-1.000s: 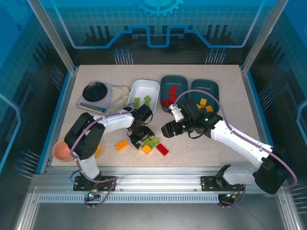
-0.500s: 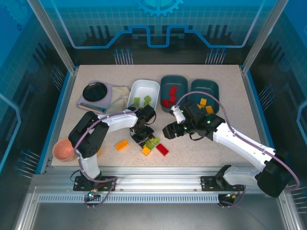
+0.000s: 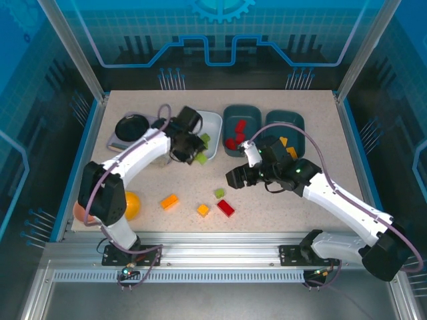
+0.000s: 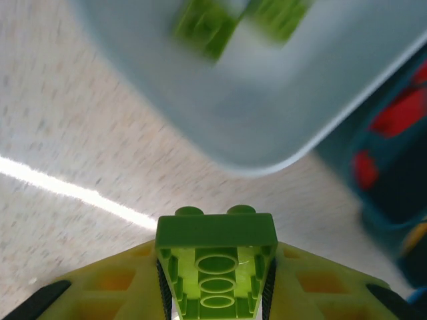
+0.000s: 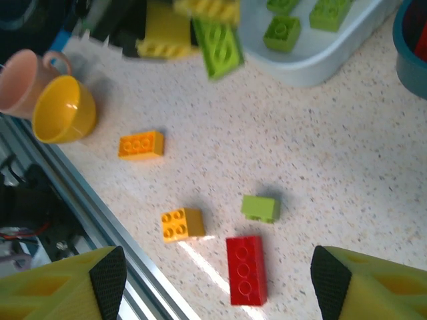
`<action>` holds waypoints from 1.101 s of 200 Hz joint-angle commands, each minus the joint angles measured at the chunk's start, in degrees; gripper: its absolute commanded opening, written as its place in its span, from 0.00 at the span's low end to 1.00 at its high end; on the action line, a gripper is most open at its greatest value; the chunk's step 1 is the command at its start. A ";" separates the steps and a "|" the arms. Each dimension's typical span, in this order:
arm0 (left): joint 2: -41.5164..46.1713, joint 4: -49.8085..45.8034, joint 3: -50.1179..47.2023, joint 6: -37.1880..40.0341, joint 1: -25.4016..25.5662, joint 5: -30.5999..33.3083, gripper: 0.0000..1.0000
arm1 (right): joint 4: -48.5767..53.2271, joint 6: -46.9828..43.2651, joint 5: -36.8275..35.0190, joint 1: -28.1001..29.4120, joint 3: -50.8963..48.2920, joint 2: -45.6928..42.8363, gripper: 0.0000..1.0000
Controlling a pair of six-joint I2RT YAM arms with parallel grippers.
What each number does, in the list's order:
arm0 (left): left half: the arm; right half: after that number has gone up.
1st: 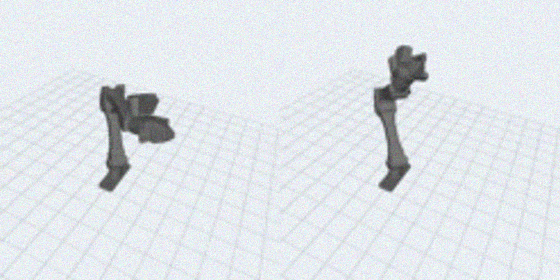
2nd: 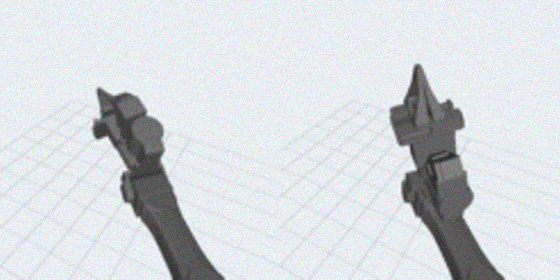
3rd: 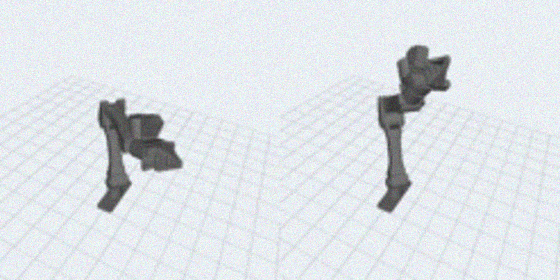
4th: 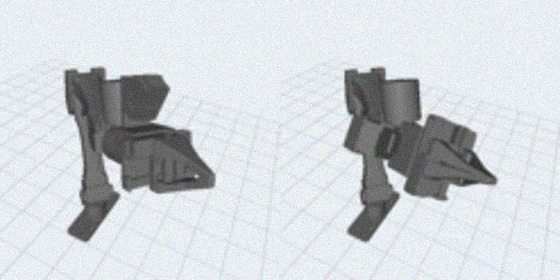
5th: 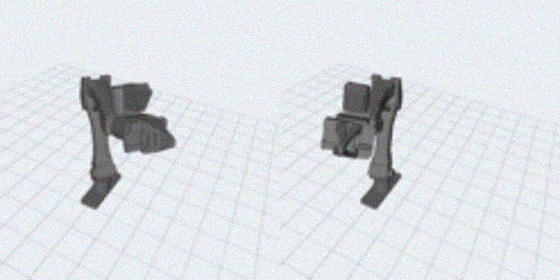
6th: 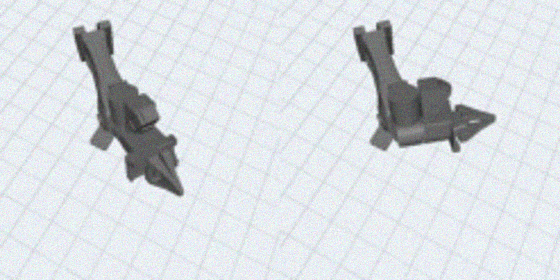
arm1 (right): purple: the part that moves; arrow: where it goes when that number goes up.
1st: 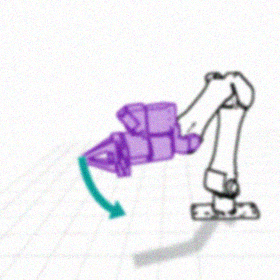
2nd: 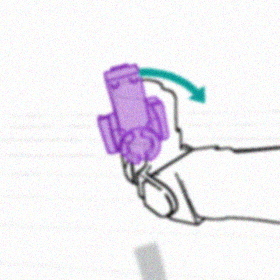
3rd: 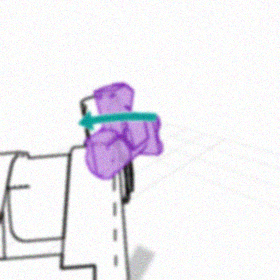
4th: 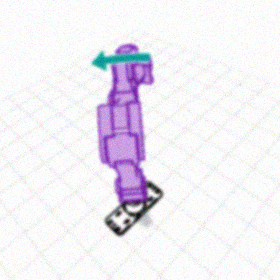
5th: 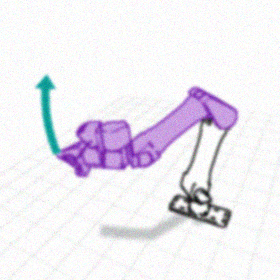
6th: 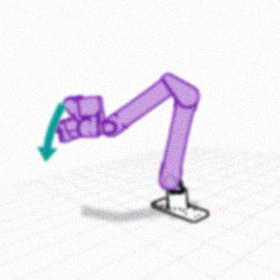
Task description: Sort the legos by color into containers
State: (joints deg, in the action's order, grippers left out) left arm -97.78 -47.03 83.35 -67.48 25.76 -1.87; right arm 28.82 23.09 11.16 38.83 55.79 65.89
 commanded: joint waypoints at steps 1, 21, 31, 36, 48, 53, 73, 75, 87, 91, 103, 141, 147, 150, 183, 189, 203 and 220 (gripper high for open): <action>-3.75 -1.53 6.34 5.78 -4.19 2.03 0.37 | -6.68 3.88 3.26 -1.68 2.57 1.20 0.77; -10.01 -0.92 14.46 8.95 -6.16 3.62 0.37 | -9.41 6.35 4.42 -3.09 3.59 3.28 0.77; -13.71 -1.05 18.72 10.29 -6.73 4.58 0.37 | -10.45 7.23 4.67 -3.60 3.92 3.88 0.77; -15.64 -1.05 21.01 10.68 -7.02 4.92 0.37 | -10.81 7.56 4.73 -3.83 4.22 4.25 0.77; -19.56 -0.24 25.23 10.77 -7.46 4.85 0.37 | -11.25 8.07 5.00 -4.36 4.90 5.00 0.77; -21.28 0.24 26.96 10.71 -7.61 4.77 0.37 | -11.25 8.16 5.06 -4.60 5.22 5.27 0.77; -27.67 1.47 33.79 10.84 -7.65 5.52 0.38 | -11.15 7.94 5.16 -5.23 6.09 6.10 0.77; -28.35 1.56 34.64 10.85 -7.65 5.55 0.38 | -11.15 7.89 5.18 -5.31 6.13 6.27 0.77; -32.26 1.49 38.65 11.13 -7.66 6.11 0.38 | -11.05 8.09 5.34 -5.97 6.34 6.77 0.77; -33.50 1.35 39.90 11.14 -7.65 6.39 0.38 | -10.98 8.17 5.36 -6.21 6.43 6.89 0.77; -36.70 1.31 42.57 10.76 -7.86 7.05 0.39 | -10.93 8.47 5.45 -6.66 6.59 7.16 0.77; -42.34 5.28 44.26 7.79 -8.70 5.64 0.42 | -10.39 8.38 5.10 -7.21 6.55 7.18 0.77; -43.14 5.25 44.90 7.51 -8.71 5.11 0.42 | -10.11 8.31 4.97 -7.19 6.48 7.23 0.77; -43.46 5.03 45.21 7.35 -8.71 4.89 0.42 | -9.90 8.29 4.95 -7.25 6.44 7.24 0.77; -44.20 2.96 46.36 6.22 -8.62 3.01 0.54 | -8.02 7.11 4.57 -7.34 5.66 7.21 0.77; -43.75 2.78 46.41 6.18 -8.62 2.83 0.56 | -7.49 6.33 4.30 -7.21 5.66 7.51 0.78; -41.93 2.57 46.18 6.29 -8.53 2.12 0.60 | -6.02 3.98 3.31 -6.52 5.95 8.01 0.77; -38.51 1.74 46.03 6.52 -8.29 1.73 0.62 | -4.15 -0.41 0.96 -4.71 6.65 9.12 0.77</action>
State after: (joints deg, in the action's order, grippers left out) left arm -142.15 -43.24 127.37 -60.64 17.45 1.67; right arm 20.99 28.69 14.85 32.40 60.77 73.28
